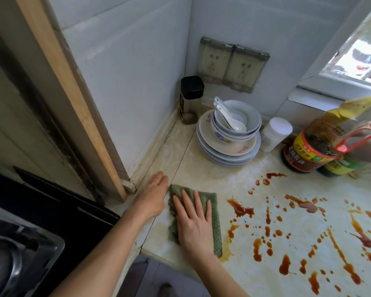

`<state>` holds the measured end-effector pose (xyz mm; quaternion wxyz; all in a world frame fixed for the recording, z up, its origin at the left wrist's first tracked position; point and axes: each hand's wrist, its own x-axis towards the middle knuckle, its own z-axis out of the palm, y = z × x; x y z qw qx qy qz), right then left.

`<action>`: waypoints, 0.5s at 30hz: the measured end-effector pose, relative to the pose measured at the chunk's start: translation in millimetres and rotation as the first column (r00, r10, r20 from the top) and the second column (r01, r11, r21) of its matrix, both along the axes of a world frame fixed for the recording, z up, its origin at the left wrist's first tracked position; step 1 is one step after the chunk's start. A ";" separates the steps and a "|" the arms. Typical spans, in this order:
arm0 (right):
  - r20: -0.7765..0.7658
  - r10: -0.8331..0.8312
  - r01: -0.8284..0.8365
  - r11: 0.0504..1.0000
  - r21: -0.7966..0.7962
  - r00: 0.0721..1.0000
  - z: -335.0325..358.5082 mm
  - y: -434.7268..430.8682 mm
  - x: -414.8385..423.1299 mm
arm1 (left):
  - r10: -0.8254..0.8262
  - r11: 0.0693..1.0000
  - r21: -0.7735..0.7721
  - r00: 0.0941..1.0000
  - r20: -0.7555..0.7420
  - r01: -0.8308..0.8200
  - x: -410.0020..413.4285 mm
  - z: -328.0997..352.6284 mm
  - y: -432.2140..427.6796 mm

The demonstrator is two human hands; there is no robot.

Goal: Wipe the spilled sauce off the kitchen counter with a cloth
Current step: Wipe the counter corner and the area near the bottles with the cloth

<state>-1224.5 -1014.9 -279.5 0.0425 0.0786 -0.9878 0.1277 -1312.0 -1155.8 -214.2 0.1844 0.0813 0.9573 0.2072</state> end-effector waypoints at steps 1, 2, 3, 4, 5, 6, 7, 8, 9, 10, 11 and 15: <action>-0.006 0.041 -0.040 0.999 0.021 0.999 0.9 3.9 -1.8 | 0.005 1.000 -0.005 1.000 0.002 -0.005 0.2 0.4 0.6; -0.012 0.062 -0.062 0.997 0.047 0.998 1.2 9.5 -7.1 | 0.004 1.000 -0.007 1.000 0.004 -0.004 0.4 1.1 0.3; -0.007 0.042 -0.041 0.997 0.063 0.999 0.2 19.5 -12.7 | -0.008 1.000 -0.008 1.000 0.008 0.008 0.9 1.2 3.2; 0.009 -0.010 0.009 0.998 0.061 1.000 1.0 26.7 -20.6 | -0.008 1.000 -0.011 1.000 0.012 0.008 1.5 2.2 2.2; 0.022 -0.091 0.089 0.995 0.051 0.996 2.7 34.0 -28.0 | -0.008 1.000 -0.018 1.000 0.017 0.008 2.6 4.5 1.1; 0.044 -0.173 0.172 0.984 0.042 0.984 3.7 41.2 -33.8 | -0.004 1.000 -0.021 1.000 0.018 0.005 3.6 6.5 0.5; 0.083 -0.240 0.238 0.971 0.033 0.967 4.3 45.3 -36.6 | -0.006 1.000 -0.023 1.000 0.019 0.006 4.2 8.5 -0.3; 0.112 -0.295 0.294 0.955 0.025 0.949 4.2 45.8 -36.8 | -0.004 1.000 -0.023 1.000 0.021 0.004 5.4 9.6 -0.5; 0.122 -0.347 0.348 0.938 0.016 0.930 5.3 40.6 -36.4 | 0.001 1.000 -0.026 1.000 0.023 -0.001 5.7 9.9 -0.3; 0.133 -0.387 0.390 0.921 0.005 0.912 8.5 31.5 -34.4 | 0.009 0.999 -0.031 1.000 0.024 -0.008 6.4 9.6 0.6; 0.142 -0.392 0.396 0.918 -0.004 0.909 12.3 20.5 -32.6 | 0.013 0.999 -0.039 1.000 0.018 -0.013 6.6 9.2 2.5; 0.139 -0.148 0.143 0.989 0.044 0.979 15.4 8.9 -42.0 | 0.009 0.999 -0.053 0.996 -0.090 -0.014 10.0 9.1 16.9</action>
